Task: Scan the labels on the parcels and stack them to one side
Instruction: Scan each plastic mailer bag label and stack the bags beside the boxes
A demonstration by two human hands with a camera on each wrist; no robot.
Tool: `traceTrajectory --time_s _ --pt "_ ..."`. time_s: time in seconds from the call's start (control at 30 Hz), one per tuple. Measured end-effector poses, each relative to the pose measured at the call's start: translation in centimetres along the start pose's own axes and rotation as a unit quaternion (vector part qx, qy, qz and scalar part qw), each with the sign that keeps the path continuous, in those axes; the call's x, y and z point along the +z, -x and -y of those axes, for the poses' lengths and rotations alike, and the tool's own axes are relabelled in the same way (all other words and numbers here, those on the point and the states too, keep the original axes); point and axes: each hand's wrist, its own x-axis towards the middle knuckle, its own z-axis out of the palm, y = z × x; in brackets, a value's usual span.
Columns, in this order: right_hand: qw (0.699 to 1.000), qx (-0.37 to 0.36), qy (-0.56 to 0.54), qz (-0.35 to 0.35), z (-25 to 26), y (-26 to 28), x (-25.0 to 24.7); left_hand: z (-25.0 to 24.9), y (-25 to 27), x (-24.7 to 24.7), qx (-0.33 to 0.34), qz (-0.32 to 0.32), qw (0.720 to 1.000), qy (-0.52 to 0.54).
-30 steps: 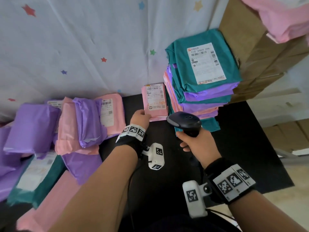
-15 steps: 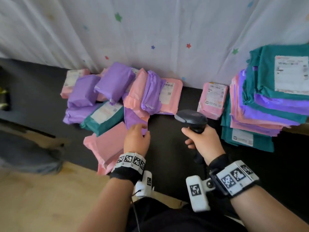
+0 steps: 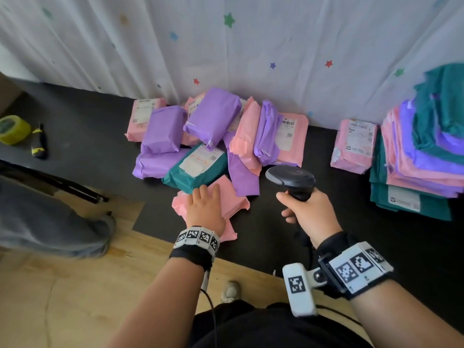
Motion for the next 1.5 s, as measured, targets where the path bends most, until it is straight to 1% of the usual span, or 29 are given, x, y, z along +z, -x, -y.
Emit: traceTrajectory --time_s 0.17,0.33,0.43,0.5,0.53,0.6,0.67,0.73,0.77,0.8,0.83,0.9,0.93,0.97,1.0,1.03,1.07,1.1,1.17,1.2,1.23,1.33,1.4,1.5 --pt "0.999 0.001 -0.023 -0.04 0.1 0.5 0.1 -0.2 0.2 -1.9 0.032 0.016 0.999 0.008" --pt "0.995 -0.007 -0.04 -0.087 0.0 0.4 -0.8 -1.6 0.0 -3.7 0.102 0.092 0.99 0.03" --pt "0.99 -0.02 -0.044 -0.132 -0.2 0.1 -2.3 -2.9 -0.7 -4.6 0.096 0.127 0.979 0.129" --pt "0.984 -0.023 -0.059 -0.167 -0.4 -0.1 -3.5 -4.0 -1.3 -5.1 0.081 0.155 0.959 0.223" --pt "0.98 -0.025 -0.07 -0.184 -0.5 -0.2 -4.0 -4.6 -1.5 -5.3 0.072 0.168 0.944 0.275" --pt "0.973 -0.027 -0.094 -0.208 -0.8 -0.3 -5.2 -5.8 -1.8 -5.6 0.052 0.195 0.903 0.38" --pt "0.968 -0.028 -0.114 -0.22 -1.1 -0.3 -6.2 -7.1 -2.3 -5.8 0.024 0.226 0.844 0.486" --pt "0.968 -0.02 -0.124 -0.218 -1.2 -0.5 -7.3 -8.8 -2.6 -6.2 -0.003 0.262 0.783 0.565" --pt "0.968 -0.014 -0.128 -0.214 -1.3 -0.6 -7.4 -9.2 -2.7 -6.4 -0.014 0.282 0.747 0.602" --pt "0.968 -0.009 -0.134 -0.213 -1.3 -0.7 -8.0 -10.2 -2.8 -6.7 -0.026 0.303 0.704 0.641" --pt "0.968 -0.006 -0.137 -0.209 -1.3 -0.9 -8.5 -11.1 -2.9 -7.0 -0.041 0.323 0.656 0.681" --pt "0.972 -0.003 -0.139 -0.189 -1.3 -1.2 -9.3 -12.7 -2.8 -7.7 -0.074 0.359 0.55 0.75" --pt "0.975 -0.003 -0.138 -0.174 -1.3 -1.3 -9.8 -13.5 -2.8 -8.0 -0.083 0.372 0.511 0.771" --pt "0.978 -0.007 -0.136 -0.161 -1.2 -1.4 -10.3 -14.4 -2.9 -8.2 -0.084 0.374 0.488 0.784" --pt "0.979 -0.013 -0.134 -0.152 -1.1 -1.5 -10.8 -15.1 -3.0 -8.4 -0.084 0.369 0.478 0.793" --pt "0.98 -0.02 -0.13 -0.148 -1.0 -1.6 -11.4 -16.1 -3.2 -8.6 -0.089 0.356 0.483 0.795" --pt "0.981 -0.029 -0.127 -0.144 -0.8 -1.8 -12.0 -16.9 -3.3 -8.9 -0.096 0.336 0.511 0.786" --pt "0.981 -0.037 -0.128 -0.142 -0.7 -2.0 -12.7 -17.7 -3.5 -9.0 -0.093 0.31 0.559 0.764" --pt "0.978 -0.047 -0.138 -0.147 -0.5 -2.4 -14.0 -18.9 -3.9 -8.9 -0.058 0.249 0.684 0.683" --pt "0.977 -0.049 -0.143 -0.15 -0.4 -2.7 -14.6 -19.4 -4.0 -8.7 -0.027 0.224 0.723 0.653" --pt "0.977 -0.051 -0.145 -0.15 -0.4 -2.8 -15.1 -19.7 -4.0 -8.6 -0.007 0.209 0.737 0.643" --pt "0.978 -0.044 -0.138 -0.148 -0.5 -3.2 -16.4 -20.5 -3.6 -8.5 0.008 0.184 0.748 0.638" --pt "0.98 -0.049 -0.129 -0.14 -0.5 -3.5 -16.8 -21.0 -3.5 -8.3 0.01 0.188 0.749 0.635" --pt "0.983 -0.069 -0.109 -0.132 -0.6 -3.7 -16.8 -21.4 -3.5 -7.9 0.016 0.202 0.743 0.638"
